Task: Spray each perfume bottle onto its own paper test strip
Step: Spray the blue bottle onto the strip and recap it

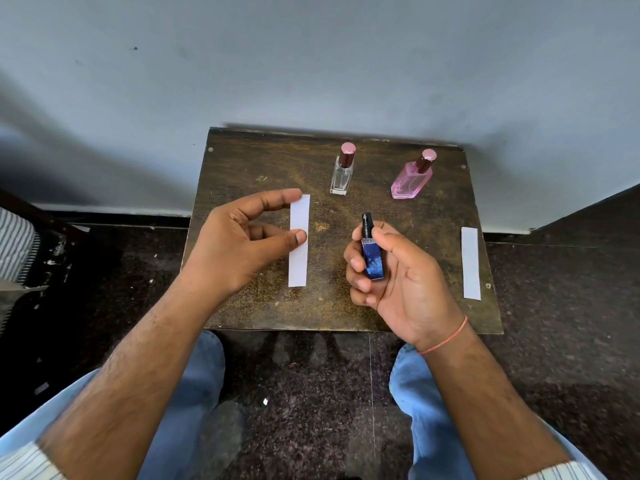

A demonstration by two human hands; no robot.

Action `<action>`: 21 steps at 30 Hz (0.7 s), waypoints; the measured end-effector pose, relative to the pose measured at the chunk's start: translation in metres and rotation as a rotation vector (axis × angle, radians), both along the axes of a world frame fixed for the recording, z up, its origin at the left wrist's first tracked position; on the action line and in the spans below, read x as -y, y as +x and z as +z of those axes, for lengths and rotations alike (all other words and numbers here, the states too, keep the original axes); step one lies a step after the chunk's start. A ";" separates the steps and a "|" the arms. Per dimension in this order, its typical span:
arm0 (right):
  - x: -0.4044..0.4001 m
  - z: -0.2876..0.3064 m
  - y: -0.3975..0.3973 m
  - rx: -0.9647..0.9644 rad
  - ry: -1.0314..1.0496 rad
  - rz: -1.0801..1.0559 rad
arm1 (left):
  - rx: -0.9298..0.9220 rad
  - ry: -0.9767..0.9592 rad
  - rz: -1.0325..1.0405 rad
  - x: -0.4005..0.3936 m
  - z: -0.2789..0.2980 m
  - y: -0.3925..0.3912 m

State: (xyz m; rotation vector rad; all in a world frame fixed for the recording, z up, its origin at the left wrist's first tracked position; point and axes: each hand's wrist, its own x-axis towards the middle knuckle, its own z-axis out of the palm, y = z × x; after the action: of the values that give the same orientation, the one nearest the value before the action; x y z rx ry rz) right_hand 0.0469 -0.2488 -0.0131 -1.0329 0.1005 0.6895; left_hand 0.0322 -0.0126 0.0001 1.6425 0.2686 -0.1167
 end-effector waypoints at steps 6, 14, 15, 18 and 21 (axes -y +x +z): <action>-0.005 0.001 0.000 0.088 -0.184 0.003 | -0.019 -0.070 -0.056 0.005 -0.004 -0.001; -0.020 -0.006 -0.005 0.463 -0.766 -0.204 | -0.031 -0.096 -0.171 0.020 -0.010 -0.006; -0.020 -0.006 -0.005 0.495 -0.783 -0.246 | -0.029 -0.081 -0.179 0.022 -0.010 -0.006; -0.020 -0.002 -0.007 0.569 -0.850 -0.326 | -0.021 -0.051 -0.195 0.026 -0.011 -0.008; -0.019 -0.002 -0.008 0.645 -0.947 -0.367 | -0.007 -0.047 -0.199 0.029 -0.012 -0.009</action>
State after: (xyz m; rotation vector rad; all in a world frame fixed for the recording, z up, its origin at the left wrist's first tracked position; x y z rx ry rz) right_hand 0.0390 -0.2294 -0.0154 -2.0350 0.0472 -0.0998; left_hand 0.0228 -0.0415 -0.0116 1.6200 0.1069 -0.2777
